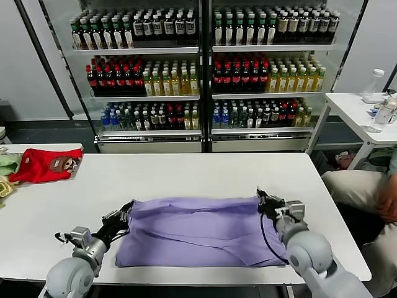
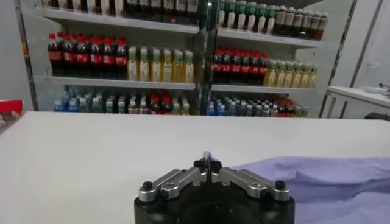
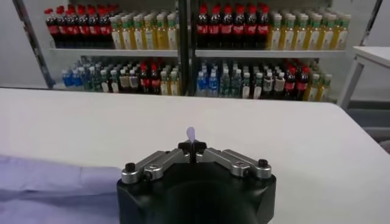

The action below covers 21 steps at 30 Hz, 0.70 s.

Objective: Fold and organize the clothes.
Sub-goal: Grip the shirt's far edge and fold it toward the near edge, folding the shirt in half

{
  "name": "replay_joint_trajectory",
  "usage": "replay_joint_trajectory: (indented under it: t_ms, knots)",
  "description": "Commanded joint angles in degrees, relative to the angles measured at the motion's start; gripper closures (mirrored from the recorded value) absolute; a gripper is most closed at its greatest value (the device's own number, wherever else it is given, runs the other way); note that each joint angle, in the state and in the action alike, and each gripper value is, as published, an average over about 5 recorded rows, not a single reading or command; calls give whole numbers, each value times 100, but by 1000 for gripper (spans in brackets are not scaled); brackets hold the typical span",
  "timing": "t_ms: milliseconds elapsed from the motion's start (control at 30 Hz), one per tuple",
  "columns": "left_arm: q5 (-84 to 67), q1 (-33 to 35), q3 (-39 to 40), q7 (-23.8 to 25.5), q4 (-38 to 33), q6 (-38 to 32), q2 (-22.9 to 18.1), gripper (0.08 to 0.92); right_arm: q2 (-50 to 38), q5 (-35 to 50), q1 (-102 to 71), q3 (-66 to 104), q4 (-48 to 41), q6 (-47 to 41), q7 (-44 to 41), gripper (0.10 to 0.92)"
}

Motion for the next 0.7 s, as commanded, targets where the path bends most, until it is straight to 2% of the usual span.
replay_joint_trajectory:
  t_ms: [33, 700]
  knots:
    - [-36, 706, -176, -146, -566, 97, 19, 915, -135, -4, -1128, 613, 694, 0, 12, 909]
    - [44, 938, -340, -161, -782, 744, 75, 915, -102, -45, -1451, 655, 765, -18, -72, 909]
